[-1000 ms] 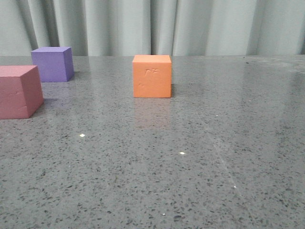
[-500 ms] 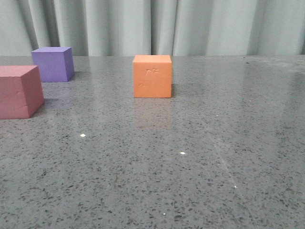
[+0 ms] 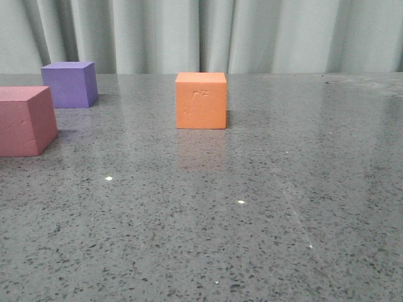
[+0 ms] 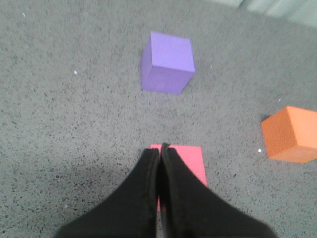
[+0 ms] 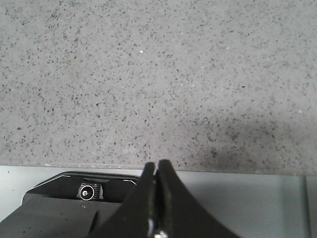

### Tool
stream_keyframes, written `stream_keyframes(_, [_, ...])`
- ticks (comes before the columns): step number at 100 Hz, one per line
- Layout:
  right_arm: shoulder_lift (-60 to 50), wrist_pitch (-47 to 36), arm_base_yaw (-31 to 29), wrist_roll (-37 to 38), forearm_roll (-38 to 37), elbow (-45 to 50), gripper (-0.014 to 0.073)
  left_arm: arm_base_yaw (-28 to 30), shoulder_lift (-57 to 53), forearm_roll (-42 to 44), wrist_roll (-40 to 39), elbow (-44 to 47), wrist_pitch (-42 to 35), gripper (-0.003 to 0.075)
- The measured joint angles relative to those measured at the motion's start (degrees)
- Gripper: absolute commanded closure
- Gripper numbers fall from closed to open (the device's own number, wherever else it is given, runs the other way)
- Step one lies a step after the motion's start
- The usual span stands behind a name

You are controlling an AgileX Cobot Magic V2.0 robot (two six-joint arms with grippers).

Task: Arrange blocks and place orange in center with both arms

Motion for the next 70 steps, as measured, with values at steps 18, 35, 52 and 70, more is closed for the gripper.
stream_keyframes(18, [0.0,0.0,0.0,0.0,0.0,0.0,0.0661,0.0,7.9,0.0,0.0,-6.0,5.2,0.0739])
stream_keyframes(35, [0.0,0.0,0.0,0.0,0.0,0.0,0.0661,0.0,10.3,0.0,0.0,-7.0,5.8,0.0739])
stream_keyframes(52, [0.0,0.0,0.0,0.0,0.0,0.0,0.0661,0.0,10.4,0.0,0.0,-7.2,5.8,0.0739])
stream_keyframes(70, [0.0,0.0,0.0,0.0,0.0,0.0,0.0661,0.0,10.4,-0.3,1.2,-7.2,7.2,0.0738])
